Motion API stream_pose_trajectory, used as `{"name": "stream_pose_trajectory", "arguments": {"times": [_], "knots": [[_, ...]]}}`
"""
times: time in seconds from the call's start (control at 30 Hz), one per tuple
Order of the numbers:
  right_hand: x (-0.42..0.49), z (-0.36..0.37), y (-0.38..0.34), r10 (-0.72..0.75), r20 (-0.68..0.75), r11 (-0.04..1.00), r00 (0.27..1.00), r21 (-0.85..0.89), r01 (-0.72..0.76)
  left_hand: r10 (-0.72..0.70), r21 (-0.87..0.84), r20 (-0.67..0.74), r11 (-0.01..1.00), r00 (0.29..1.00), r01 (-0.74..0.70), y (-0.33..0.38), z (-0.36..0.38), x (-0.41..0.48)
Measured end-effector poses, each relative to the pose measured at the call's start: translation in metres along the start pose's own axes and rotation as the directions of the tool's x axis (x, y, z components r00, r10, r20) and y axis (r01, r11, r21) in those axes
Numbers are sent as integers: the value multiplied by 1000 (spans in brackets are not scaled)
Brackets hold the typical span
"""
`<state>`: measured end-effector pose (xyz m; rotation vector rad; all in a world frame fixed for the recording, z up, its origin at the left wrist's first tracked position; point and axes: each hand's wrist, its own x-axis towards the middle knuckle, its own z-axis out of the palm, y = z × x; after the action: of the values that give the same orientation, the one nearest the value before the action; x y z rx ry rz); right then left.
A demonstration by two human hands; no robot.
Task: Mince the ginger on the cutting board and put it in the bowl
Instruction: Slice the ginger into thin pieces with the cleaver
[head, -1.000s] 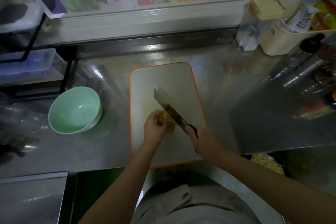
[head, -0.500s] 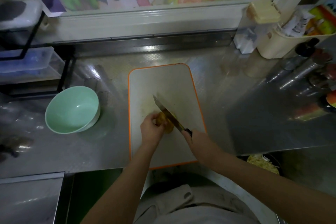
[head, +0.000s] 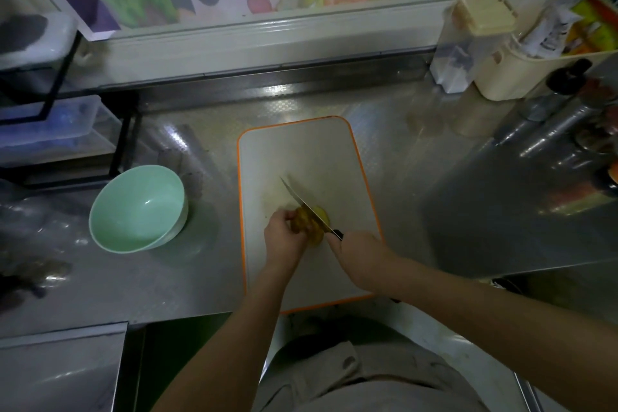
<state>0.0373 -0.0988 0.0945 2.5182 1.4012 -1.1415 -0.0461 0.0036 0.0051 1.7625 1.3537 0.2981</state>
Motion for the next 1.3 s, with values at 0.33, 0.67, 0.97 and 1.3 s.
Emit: {"name": "stream_pose_trajectory", "arguments": {"times": [0.33, 0.67, 0.97, 1.3], "knots": [[21, 1, -2, -44, 41, 991, 998, -126, 48, 44, 45, 2, 998, 999, -44, -3, 0, 3], [3, -2, 5, 43, 44, 999, 998, 12, -44, 82, 55, 13, 995, 997, -82, -7, 0, 2], [19, 18, 19, 85, 35, 957, 996, 277, -91, 62, 20, 13, 998, 998, -62, -7, 0, 4], [15, 46, 42, 33, -5, 907, 999, 421, -28, 85, 26, 28, 996, 996, -86, -10, 1, 4]]}}
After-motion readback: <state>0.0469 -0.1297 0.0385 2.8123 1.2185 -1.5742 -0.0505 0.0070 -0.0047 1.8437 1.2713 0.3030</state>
